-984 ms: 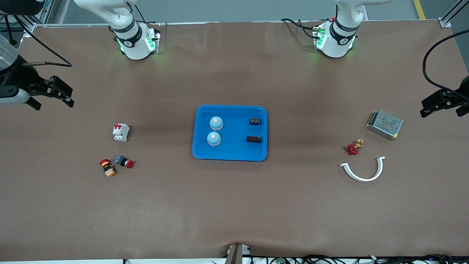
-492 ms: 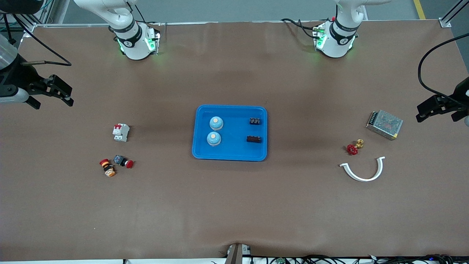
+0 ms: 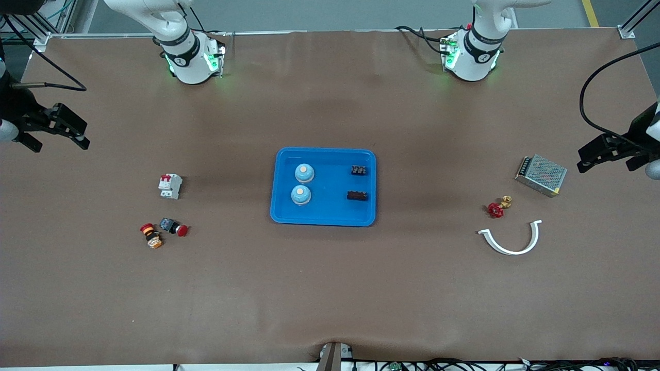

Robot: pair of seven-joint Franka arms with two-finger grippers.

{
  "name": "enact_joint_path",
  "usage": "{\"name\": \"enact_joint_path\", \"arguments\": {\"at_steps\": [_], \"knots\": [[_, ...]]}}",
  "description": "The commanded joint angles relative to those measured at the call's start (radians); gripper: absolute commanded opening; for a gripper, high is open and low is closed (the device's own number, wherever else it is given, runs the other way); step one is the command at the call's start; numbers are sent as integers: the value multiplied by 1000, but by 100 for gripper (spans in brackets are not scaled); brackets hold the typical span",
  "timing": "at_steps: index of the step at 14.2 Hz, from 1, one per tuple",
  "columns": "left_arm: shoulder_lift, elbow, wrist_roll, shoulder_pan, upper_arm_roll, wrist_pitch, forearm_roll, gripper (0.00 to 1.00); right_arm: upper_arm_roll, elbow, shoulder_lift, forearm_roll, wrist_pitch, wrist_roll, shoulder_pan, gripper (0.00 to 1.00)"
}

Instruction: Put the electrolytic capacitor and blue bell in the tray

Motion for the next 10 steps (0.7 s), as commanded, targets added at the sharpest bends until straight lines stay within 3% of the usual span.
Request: {"name": "enact_joint_path", "arguments": {"at_steps": [1,10], "knots": [[-25,-20,22,-5,8,-1,-27,100,7,25,11,-12,-20,-10,-20,100],[-22,-15,16,-7,-9,-7,-18,100,7,20,11,-15,-29,-6,-23,100]]}}
